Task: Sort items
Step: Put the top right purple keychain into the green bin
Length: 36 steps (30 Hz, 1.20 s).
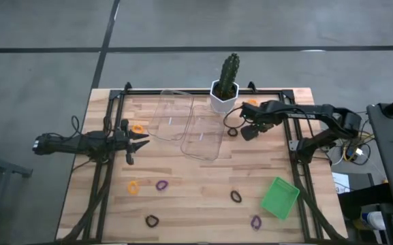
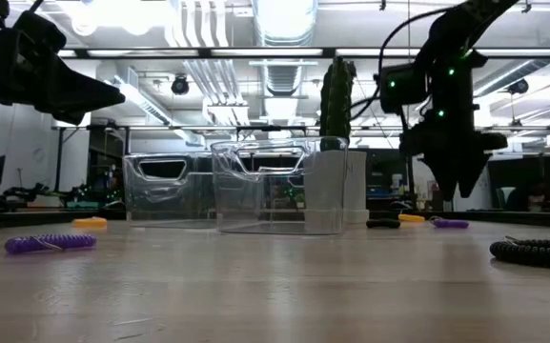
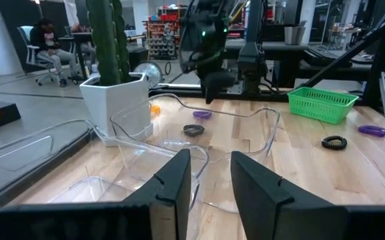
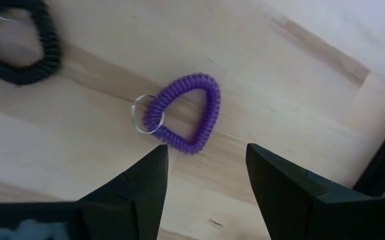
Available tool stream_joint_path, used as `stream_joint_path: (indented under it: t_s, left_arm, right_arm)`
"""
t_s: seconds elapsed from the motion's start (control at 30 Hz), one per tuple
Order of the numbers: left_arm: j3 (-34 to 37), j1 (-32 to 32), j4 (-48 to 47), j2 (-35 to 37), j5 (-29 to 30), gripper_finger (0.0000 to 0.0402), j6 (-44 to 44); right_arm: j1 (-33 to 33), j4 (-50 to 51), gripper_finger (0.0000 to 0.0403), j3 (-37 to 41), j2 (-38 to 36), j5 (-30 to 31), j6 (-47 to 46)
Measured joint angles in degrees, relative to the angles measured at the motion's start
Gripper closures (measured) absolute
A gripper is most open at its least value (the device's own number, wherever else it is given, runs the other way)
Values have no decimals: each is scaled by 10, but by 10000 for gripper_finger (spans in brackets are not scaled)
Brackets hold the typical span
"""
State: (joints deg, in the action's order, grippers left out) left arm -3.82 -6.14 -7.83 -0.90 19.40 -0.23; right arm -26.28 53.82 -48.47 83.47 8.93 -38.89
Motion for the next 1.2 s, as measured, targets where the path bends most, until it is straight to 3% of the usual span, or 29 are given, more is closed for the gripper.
stream_joint_path:
  t_s: [0.23,0.7,1.2]
  left_arm:
    - [0,0,4,0,0,300,-5]
    - [0,0,5,0,-1,300,-138]
    - [0,0,6,0,0,300,-138]
  right_arm:
    - [-16,-3,204,0,39,1,0]
    - [-23,-64,204,20,44,1,-31]
    - [-22,-93,225,71,55,2,-111]
